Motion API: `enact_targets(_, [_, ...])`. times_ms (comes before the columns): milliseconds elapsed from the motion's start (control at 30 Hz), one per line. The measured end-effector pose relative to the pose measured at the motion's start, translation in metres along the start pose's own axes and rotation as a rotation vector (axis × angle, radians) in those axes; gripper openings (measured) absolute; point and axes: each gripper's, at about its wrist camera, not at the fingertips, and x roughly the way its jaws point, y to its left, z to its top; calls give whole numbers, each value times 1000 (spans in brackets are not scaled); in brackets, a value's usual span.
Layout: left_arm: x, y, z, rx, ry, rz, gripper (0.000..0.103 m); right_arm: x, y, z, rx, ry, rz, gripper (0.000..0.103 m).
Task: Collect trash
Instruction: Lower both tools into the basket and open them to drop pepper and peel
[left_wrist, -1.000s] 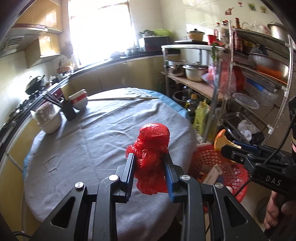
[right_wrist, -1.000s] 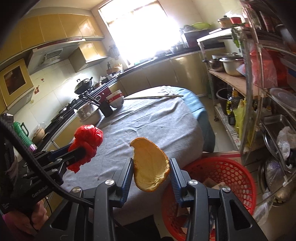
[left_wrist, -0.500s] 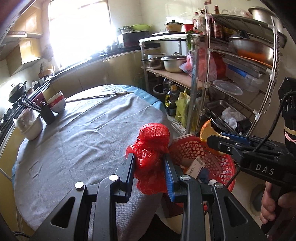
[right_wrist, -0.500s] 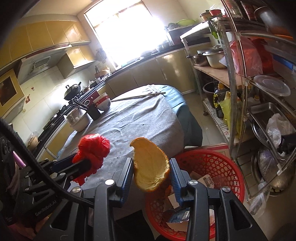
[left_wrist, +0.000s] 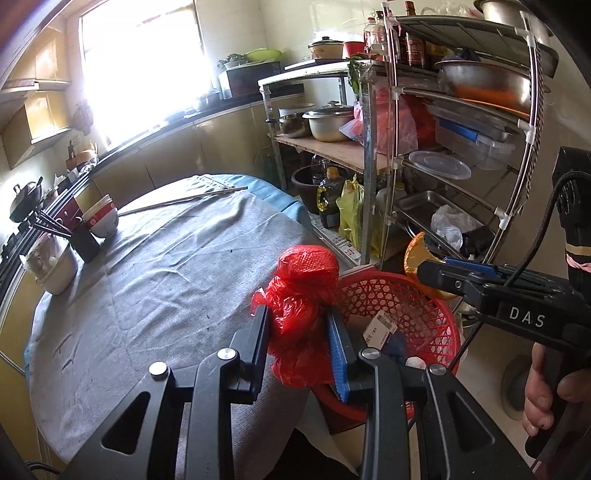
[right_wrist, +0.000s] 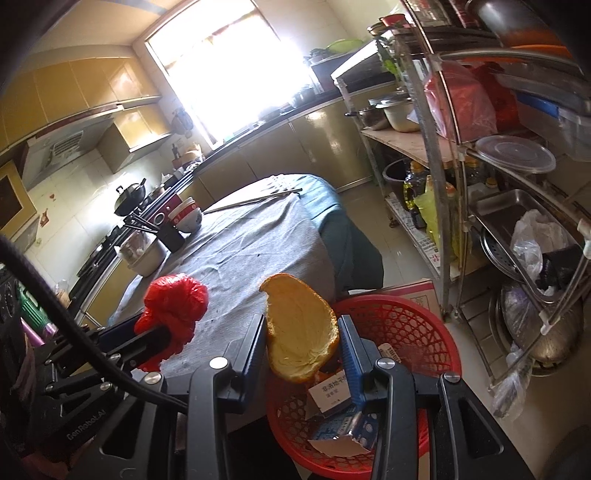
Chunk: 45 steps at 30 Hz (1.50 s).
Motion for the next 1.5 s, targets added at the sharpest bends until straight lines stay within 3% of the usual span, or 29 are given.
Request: enact_targets(1500, [34,-46,-1,115,70,-11,32,0,-52,-16,114,43,-37,44])
